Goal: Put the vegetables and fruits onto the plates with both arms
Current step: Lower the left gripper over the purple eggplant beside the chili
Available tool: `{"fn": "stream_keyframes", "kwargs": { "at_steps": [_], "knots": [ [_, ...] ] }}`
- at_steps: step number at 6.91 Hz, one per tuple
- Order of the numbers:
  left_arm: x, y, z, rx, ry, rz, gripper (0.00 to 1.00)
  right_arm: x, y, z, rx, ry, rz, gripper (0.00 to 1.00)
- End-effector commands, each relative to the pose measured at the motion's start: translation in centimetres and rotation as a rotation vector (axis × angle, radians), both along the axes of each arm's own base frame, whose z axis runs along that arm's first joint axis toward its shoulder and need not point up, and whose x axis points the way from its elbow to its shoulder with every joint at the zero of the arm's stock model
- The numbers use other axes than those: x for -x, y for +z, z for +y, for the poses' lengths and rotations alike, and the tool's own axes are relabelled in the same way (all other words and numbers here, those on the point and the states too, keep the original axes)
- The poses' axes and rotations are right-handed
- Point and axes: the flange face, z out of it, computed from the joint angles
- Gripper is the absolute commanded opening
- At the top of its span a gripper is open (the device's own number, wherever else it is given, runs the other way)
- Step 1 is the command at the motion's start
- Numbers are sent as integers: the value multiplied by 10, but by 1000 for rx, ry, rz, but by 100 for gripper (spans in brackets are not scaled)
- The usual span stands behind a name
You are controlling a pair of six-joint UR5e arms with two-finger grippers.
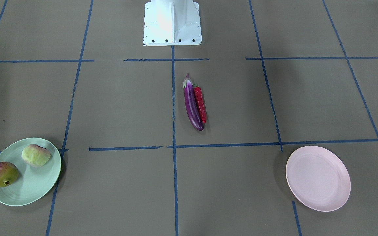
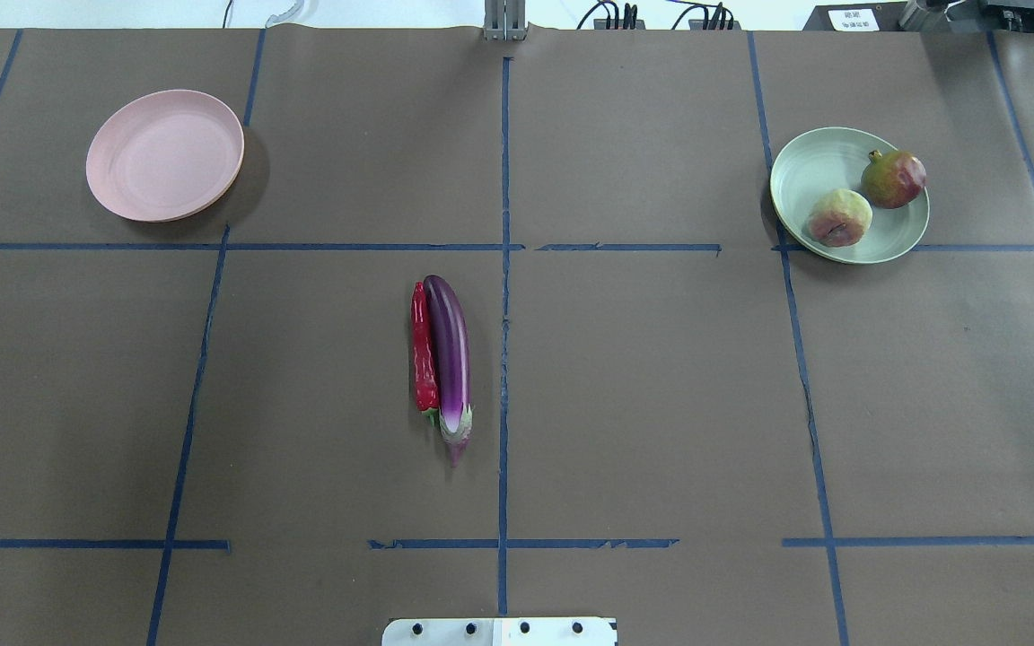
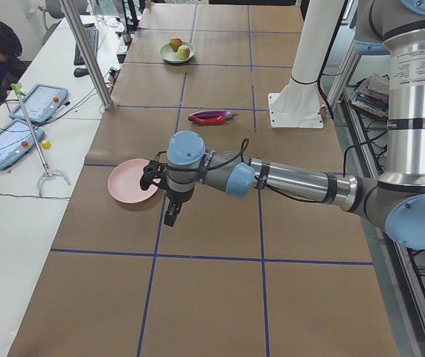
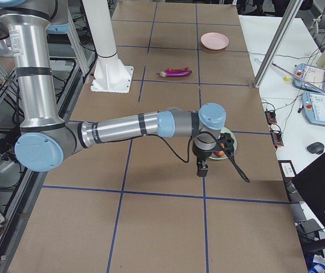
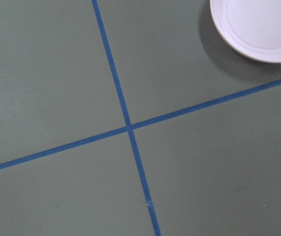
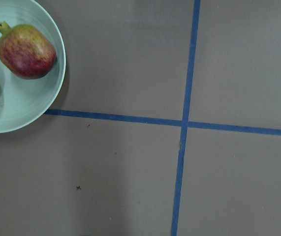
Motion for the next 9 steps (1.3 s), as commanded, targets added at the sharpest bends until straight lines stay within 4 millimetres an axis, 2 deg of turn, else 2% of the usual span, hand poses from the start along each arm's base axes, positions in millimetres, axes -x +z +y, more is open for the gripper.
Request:
{"fn": "stream_keyframes", "kwargs": {
  "at_steps": [1,2,3,4,5,6,7,8,9],
  "knots": [
    [-136,-78,-25,80,25,60,100,-4,12,39,32,10,6,100],
    [-197,-112,-28,103,9,59,100,-3,12,39,32,10,5,100],
    [-274,-159,-19,155,5,93,100,-3,12,39,32,10,5,100],
    [-355,-196,3,208,-14,104,100,-3,12,39,32,10,5,100],
    [-418,-228,32,237,-51,109,100,-3,12,39,32,10,3,100],
    [-464,-249,60,265,-91,78,99,-3,12,39,32,10,3,100],
    [-509,-285,83,300,-119,73,94,-3,12,39,32,10,3,100],
    [-545,-304,88,337,-144,78,92,-3,13,39,35,10,4,100],
    [-572,-313,103,333,-154,72,91,-3,13,39,35,10,4,100]
  ]
}}
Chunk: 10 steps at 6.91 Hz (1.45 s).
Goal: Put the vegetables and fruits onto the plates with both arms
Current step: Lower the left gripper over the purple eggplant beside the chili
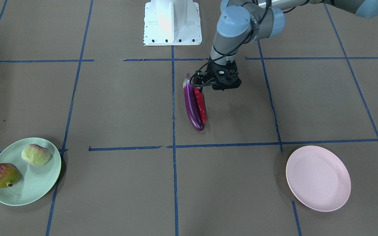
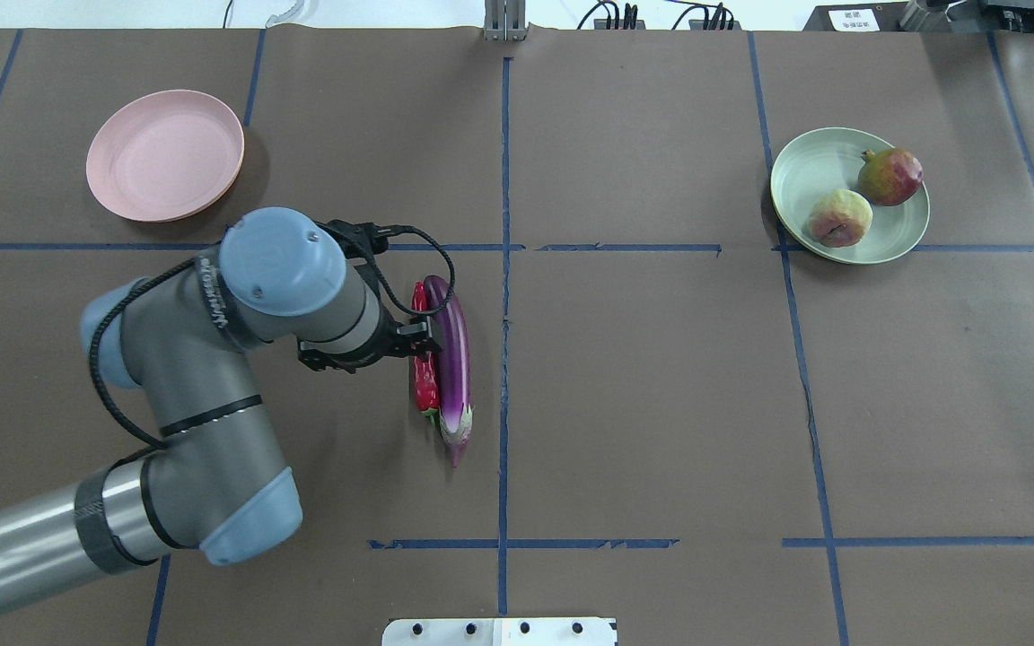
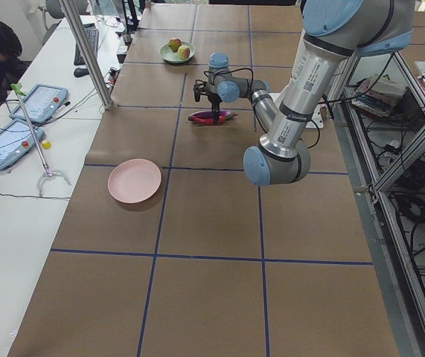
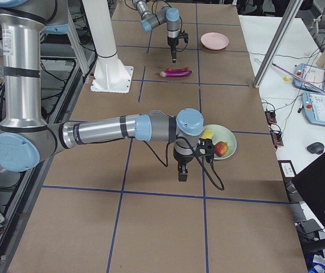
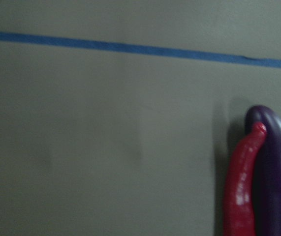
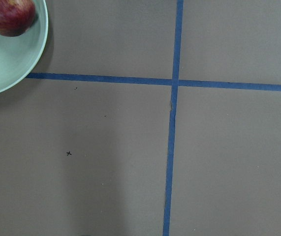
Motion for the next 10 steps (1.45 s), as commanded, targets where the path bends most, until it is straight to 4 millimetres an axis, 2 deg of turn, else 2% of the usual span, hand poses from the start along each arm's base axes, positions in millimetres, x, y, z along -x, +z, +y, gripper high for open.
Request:
{"fn": "stream_keyframes", "kwargs": {
  "at_steps": [1,3,5,8,10],
  "knots": [
    [-53,-14,24,25,-30,-19,85,0,0,0,0,-1,0,100],
    [-71,-13,23,40,-28,-36,80,0,2,0,3,-1,-1,100],
    [-80,-15,31,57,-18,-39,77,0,3,0,5,-2,0,100],
    [-72,-27,35,51,-14,-17,77,0,4,0,7,-2,0,100],
    [-72,-25,38,70,7,-13,77,0,4,0,7,-2,0,100]
  ]
}}
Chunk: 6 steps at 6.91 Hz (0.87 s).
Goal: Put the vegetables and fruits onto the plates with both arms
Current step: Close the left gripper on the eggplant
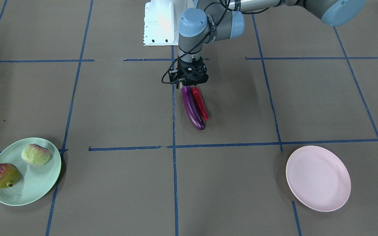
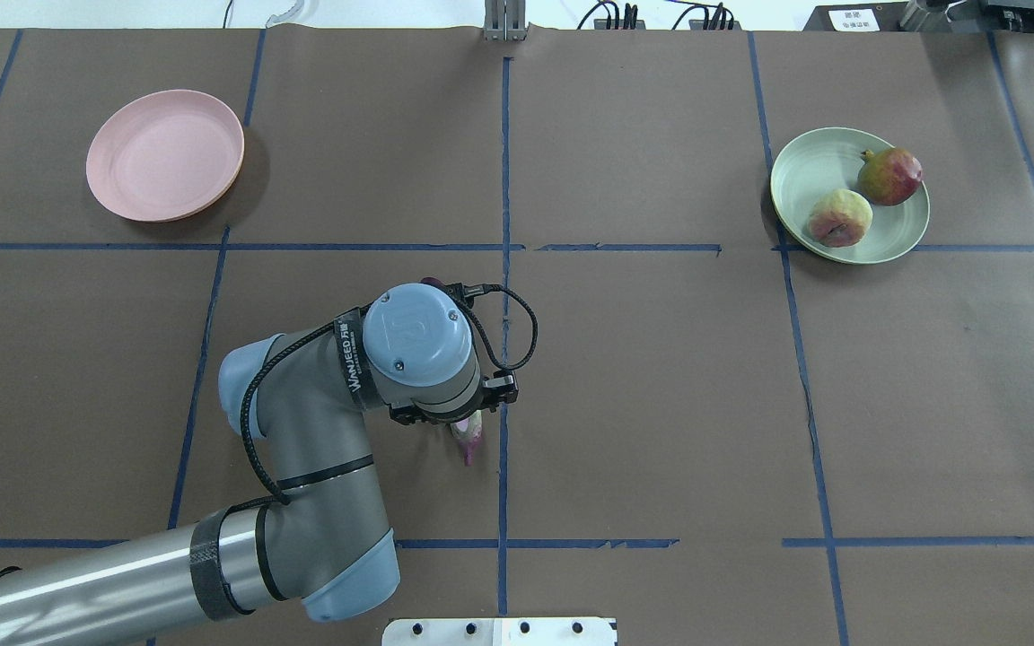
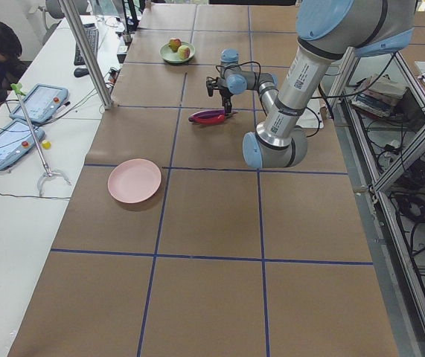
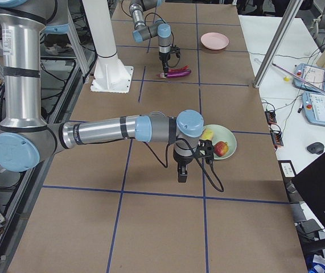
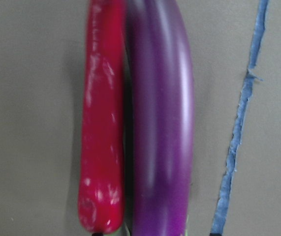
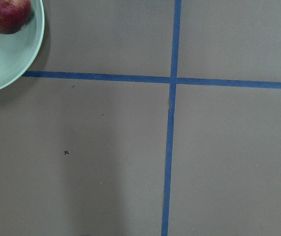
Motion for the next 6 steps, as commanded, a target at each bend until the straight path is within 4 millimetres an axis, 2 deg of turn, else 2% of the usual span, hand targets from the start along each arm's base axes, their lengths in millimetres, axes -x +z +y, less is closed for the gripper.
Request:
{"fn": "stream_keyframes", "kwargs": {
  "at_steps": [1,4,6],
  "knots": [
    [-2,4,0,10,8,-5,77,0,0,0,0,0,0,100],
    [-7,1,1,25,-4,2,76,0,1,0,2,0,0,100],
    [-12,1,-2,36,-12,-2,72,0,2,0,4,-1,0,100]
  ]
}}
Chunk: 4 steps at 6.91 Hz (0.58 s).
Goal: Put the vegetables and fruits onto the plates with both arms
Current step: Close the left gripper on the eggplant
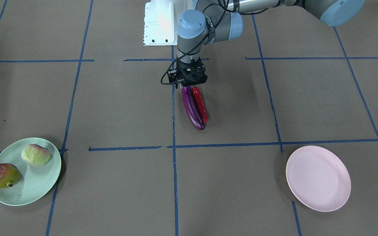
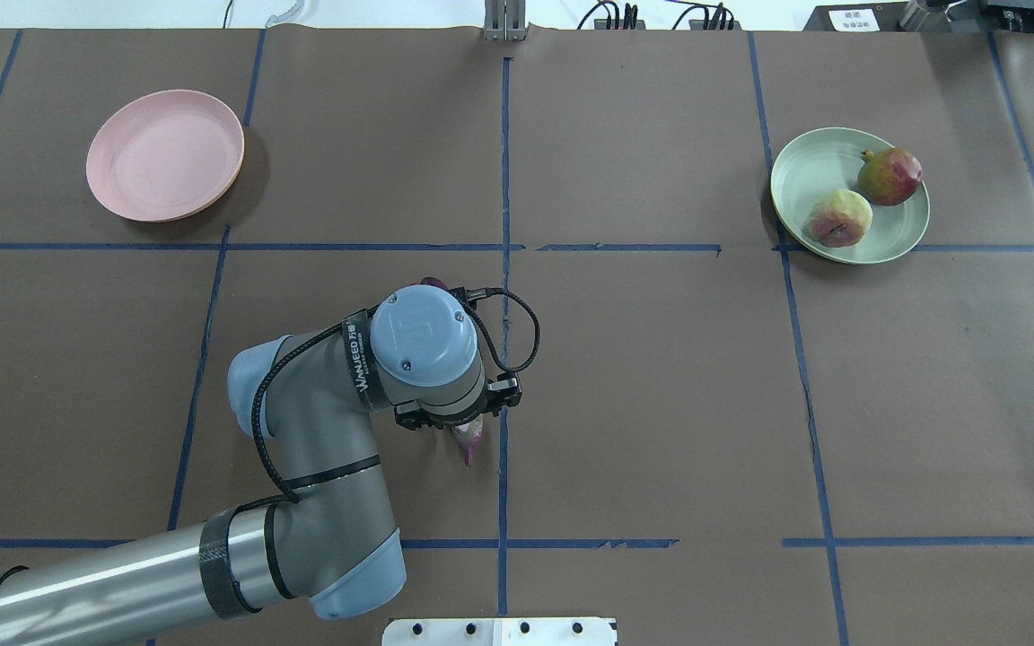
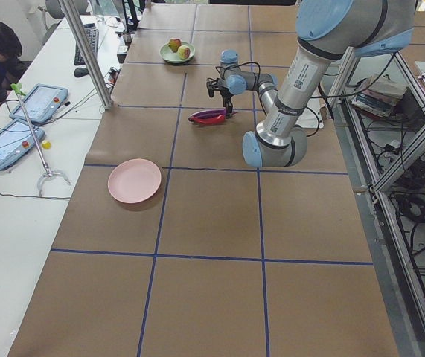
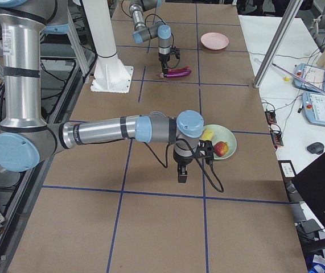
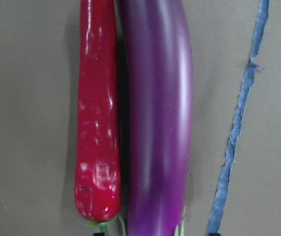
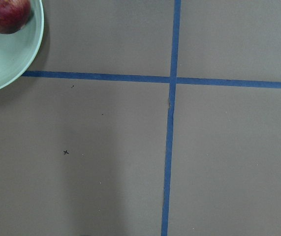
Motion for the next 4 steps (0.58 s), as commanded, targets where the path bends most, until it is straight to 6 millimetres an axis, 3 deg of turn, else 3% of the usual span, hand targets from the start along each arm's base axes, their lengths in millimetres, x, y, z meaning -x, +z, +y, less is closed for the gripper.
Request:
{"fn": "stream_keyframes", "kwargs": {
  "at_steps": [1,2,3,4],
  "knots": [
    [-9,1,-4,10,-6,-12,70,0,1,0,1,-1,0,100],
    [-9,1,-4,10,-6,-12,68,0,1,0,1,-1,0,100],
    [-9,1,-4,12,-7,-15,55,0,1,0,1,-2,-1,100],
    [-8,0,-4,13,-9,-18,28,0,1,0,1,-2,-1,100]
  ]
}}
